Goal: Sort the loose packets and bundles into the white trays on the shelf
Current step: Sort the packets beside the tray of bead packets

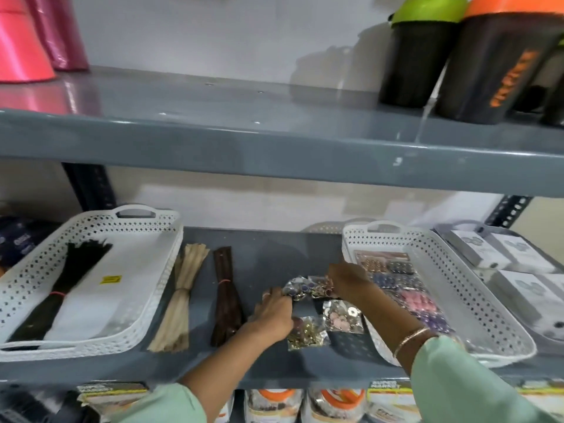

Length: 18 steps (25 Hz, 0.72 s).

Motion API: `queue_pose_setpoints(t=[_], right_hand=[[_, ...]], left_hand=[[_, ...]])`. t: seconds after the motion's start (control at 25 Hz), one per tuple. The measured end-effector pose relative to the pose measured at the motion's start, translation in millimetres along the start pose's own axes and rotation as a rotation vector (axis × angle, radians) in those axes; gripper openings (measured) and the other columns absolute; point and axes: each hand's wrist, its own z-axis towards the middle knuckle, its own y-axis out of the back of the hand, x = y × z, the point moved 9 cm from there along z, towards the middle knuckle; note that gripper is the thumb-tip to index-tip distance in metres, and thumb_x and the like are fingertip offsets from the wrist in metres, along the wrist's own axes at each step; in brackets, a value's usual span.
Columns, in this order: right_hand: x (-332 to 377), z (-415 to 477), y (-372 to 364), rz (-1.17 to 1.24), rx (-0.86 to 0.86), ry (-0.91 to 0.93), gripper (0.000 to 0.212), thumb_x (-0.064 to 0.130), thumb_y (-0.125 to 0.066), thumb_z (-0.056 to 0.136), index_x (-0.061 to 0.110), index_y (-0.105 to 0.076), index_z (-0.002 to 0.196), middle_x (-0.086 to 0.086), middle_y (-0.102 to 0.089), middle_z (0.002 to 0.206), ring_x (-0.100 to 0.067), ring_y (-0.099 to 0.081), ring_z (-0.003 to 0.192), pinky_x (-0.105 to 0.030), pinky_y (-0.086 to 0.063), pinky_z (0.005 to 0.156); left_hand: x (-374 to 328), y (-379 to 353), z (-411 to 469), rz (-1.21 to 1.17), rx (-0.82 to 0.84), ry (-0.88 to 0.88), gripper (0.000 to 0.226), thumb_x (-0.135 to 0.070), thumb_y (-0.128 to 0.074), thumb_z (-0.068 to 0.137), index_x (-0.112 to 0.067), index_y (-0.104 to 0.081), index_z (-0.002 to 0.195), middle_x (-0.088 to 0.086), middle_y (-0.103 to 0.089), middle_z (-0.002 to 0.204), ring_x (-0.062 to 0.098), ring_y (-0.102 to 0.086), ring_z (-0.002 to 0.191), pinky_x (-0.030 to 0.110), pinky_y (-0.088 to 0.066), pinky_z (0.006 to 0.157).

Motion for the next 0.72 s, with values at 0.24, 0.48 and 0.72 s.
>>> queue_pose_setpoints(t=[0.24, 0.48, 0.72], right_hand=[[-4.3, -11.6, -11.3, -0.295, -0.098, 0.072, 0.038, 0.011, -0.054, 0.089, 0.009, -0.049, 0.126, -0.008, -0.053, 0.137, -0.025, -0.043, 0.129, -0.036, -0.028, 0.109], [-5.1, -12.7, -25.2, -0.338, -0.043, 0.102, 0.043, 0.016, -0.052, 0.09, 0.005, -0.043, 0.131, -0.012, -0.047, 0.142, -0.029, -0.036, 0.134, -0.038, -0.022, 0.113], [-1.0, -20.1, -13.0, 0.011, 0.033, 0.212, 0.028, 0.015, -0.061, 0.086, -0.001, -0.059, 0.109, -0.015, -0.065, 0.105, -0.031, -0.058, 0.112, -0.043, -0.042, 0.104]], left_hand=[[-10.7, -12.0, 10.3, 0.007, 0.011, 0.044, 0.028, -0.019, -0.067, 0.081, -0.008, -0.06, 0.106, 0.011, -0.05, 0.129, 0.029, -0.045, 0.121, 0.037, -0.043, 0.1], [10.3, -6.2, 15.8, -0.383, -0.01, -0.003, 0.046, 0.003, -0.072, 0.074, -0.027, -0.042, 0.057, -0.004, -0.048, 0.065, 0.008, -0.041, 0.056, 0.016, -0.032, 0.046], [20.4, 20.6, -1.5, -0.719, -0.002, 0.069, 0.031, 0.01, -0.065, 0.079, -0.016, -0.055, 0.068, 0.006, -0.055, 0.074, 0.01, -0.051, 0.06, 0.004, -0.045, 0.034]])
